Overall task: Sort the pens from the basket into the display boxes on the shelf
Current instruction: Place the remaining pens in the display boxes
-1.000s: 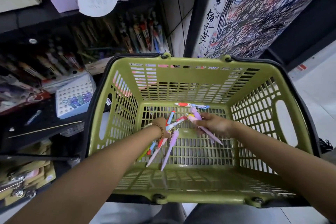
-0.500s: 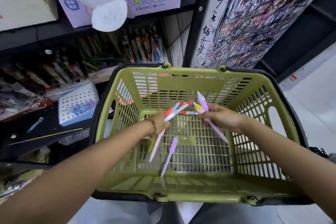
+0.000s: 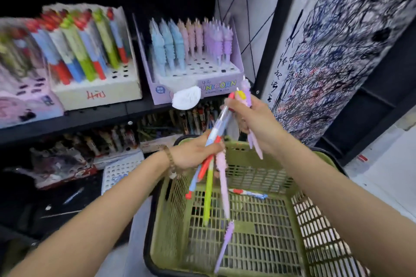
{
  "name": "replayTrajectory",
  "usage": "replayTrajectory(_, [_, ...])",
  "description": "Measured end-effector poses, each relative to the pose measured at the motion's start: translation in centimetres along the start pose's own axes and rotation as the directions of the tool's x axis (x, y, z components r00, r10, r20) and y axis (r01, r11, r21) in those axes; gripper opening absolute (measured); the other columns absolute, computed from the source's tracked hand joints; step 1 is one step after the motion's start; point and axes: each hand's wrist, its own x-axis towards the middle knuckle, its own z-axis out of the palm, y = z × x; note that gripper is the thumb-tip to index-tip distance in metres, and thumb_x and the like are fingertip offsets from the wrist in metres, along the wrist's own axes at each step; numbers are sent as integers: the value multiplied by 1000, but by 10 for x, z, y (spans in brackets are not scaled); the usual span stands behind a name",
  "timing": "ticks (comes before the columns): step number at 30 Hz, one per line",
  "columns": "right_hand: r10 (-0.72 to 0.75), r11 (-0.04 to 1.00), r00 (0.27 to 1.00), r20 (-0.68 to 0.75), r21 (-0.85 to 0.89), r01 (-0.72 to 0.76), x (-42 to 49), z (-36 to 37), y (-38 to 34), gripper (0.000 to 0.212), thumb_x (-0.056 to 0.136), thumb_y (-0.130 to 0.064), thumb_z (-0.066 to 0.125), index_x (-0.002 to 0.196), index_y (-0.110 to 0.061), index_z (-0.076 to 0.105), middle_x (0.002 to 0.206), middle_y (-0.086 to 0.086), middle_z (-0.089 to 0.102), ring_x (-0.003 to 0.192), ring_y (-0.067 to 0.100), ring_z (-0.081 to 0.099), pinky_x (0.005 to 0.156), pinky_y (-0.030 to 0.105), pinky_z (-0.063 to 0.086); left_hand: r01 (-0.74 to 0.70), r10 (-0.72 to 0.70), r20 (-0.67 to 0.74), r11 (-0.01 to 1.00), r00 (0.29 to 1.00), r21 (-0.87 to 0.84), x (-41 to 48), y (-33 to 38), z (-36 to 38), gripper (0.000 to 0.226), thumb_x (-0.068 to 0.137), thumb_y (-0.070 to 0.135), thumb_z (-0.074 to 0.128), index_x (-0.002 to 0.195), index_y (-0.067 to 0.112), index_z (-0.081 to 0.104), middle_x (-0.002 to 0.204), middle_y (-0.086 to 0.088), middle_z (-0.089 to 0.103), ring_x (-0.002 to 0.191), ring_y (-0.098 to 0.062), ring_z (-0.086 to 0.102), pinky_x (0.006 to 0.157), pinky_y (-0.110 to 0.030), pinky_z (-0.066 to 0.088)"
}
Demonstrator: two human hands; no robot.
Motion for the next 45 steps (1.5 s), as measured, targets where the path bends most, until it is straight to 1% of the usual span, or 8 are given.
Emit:
replayTrajectory(3, [-46,998,999,27,-52,47,12,15,-37,15,89,-17,63,77,-13,53,42,-8,34,38,9,23,39,22,19,-46,45,-12,924,999,-381,-9,29,-17,12,98,3,43,108,10,41,87,-17,57,88,-32,56,90,-51,49])
replayTrajectory(8, [-227,967,970,87,-100,235,38,40,-96,12,86,-29,68,88,-17,66,44,-16,39,38,2,33,39,15,29,-239,137,-211,762,968,-602,-18,77,-60,11,97,2,43,92,11,46,64,-5,59,60,-21,67,62,-35,60])
replayTrajectory(13, [-177,982,984,30,-64,178,74,61,-137,35,86,-55,57,76,-24,44,65,-6,34,50,9,28,50,22,26,-425,146,-531,785,834,-451,-16,115,-129,19,93,17,56,76,18,46,51,2,49,35,-10,42,38,-18,40])
replayTrajectory(22, [10,991,989,145,130,-29,119,109,-151,54,94,-61,35,108,-12,55,76,10,59,41,6,41,46,21,35,-455,176,-625,832,760,-319,20,120,-157,20,80,26,73,86,10,63,55,0,57,35,-10,44,38,-18,39])
replayTrajectory(29, [-89,996,989,116,20,87,138,120,-134,47,97,-54,35,128,-20,46,121,11,62,111,29,58,104,46,41,-485,190,-661,823,726,-296,35,112,-171,38,72,34,76,96,5,66,56,-4,63,35,-11,45,38,-20,39])
replayTrajectory(35, [-229,964,967,109,-112,240,141,76,-144,24,98,-29,47,112,-21,66,109,-8,66,73,-14,59,63,3,43,-447,160,-652,843,741,-301,36,107,-185,48,58,37,81,85,2,61,54,-1,57,35,-12,43,37,-19,37])
replayTrajectory(41, [-316,843,947,63,-440,310,139,-11,-143,12,94,-25,55,90,-23,67,89,1,66,62,5,58,64,8,46,-423,142,-645,853,751,-304,41,105,-191,65,43,50,82,83,9,52,46,2,42,35,-12,41,38,-20,38])
replayTrajectory(45, [-238,823,965,114,-503,262,148,-27,-115,20,92,-10,57,111,-5,55,94,11,64,64,20,61,70,28,52,-444,139,-663,838,736,-318,49,106,-185,74,42,49,81,96,5,57,51,-2,44,34,-12,41,38,-19,38])
